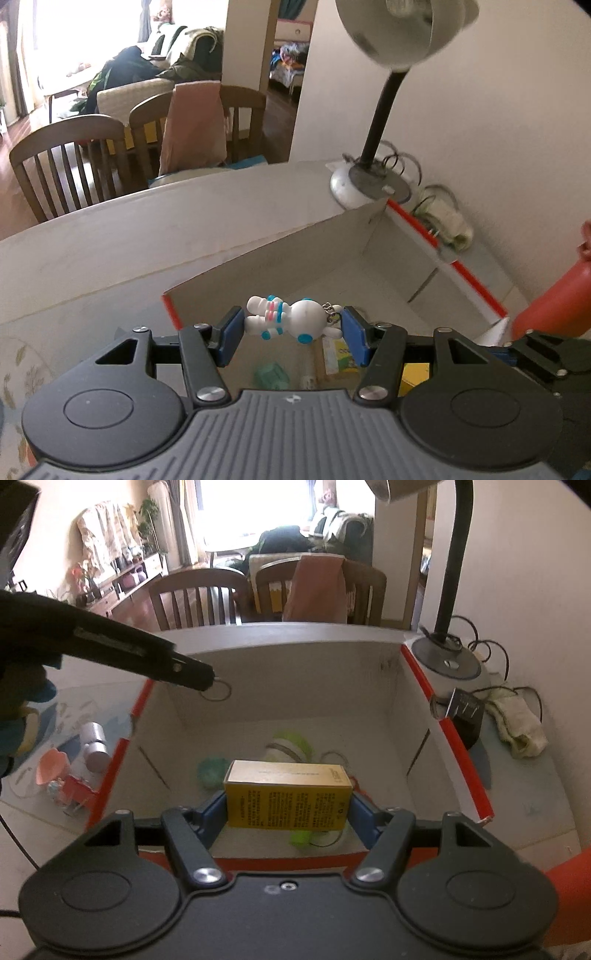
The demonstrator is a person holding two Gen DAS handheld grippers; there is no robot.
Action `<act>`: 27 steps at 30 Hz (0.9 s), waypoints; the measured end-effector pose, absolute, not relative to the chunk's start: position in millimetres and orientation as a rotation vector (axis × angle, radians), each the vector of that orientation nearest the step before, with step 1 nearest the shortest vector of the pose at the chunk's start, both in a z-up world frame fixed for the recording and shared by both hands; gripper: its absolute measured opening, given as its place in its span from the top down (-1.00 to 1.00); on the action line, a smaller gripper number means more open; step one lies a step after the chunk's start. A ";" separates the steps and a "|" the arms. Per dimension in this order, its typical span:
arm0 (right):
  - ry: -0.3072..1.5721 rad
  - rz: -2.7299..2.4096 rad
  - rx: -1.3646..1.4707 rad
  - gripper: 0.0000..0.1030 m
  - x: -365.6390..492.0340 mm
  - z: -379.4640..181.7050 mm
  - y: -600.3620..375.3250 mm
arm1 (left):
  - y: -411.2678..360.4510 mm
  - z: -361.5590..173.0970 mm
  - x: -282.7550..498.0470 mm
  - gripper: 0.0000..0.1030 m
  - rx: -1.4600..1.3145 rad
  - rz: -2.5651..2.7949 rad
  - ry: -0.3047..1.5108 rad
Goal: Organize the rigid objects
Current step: 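Lower keychain and yellow box into the box and open both tools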
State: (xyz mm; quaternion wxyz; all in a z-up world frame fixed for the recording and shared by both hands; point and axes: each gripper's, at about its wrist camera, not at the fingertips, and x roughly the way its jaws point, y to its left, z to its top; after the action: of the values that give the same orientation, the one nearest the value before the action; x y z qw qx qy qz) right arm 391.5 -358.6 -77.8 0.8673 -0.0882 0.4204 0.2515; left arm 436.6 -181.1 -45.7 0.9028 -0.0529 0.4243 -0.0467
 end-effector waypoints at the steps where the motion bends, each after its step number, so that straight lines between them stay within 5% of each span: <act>1: 0.890 0.528 -0.183 -0.33 395.5 -80.3 -358.9 | -185.3 -50.7 442.0 -0.11 -0.090 -0.087 0.886; 27: 1.026 0.584 -0.292 -0.34 420.5 -110.3 -344.9 | -222.5 -128.6 504.6 -0.11 0.065 -0.026 1.163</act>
State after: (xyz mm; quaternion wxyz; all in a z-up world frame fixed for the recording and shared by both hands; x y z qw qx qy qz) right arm 420.5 -344.9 -110.3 0.8208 -0.1373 0.4818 0.2744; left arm 504.6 -222.5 -128.6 0.8352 0.0308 0.5490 -0.0122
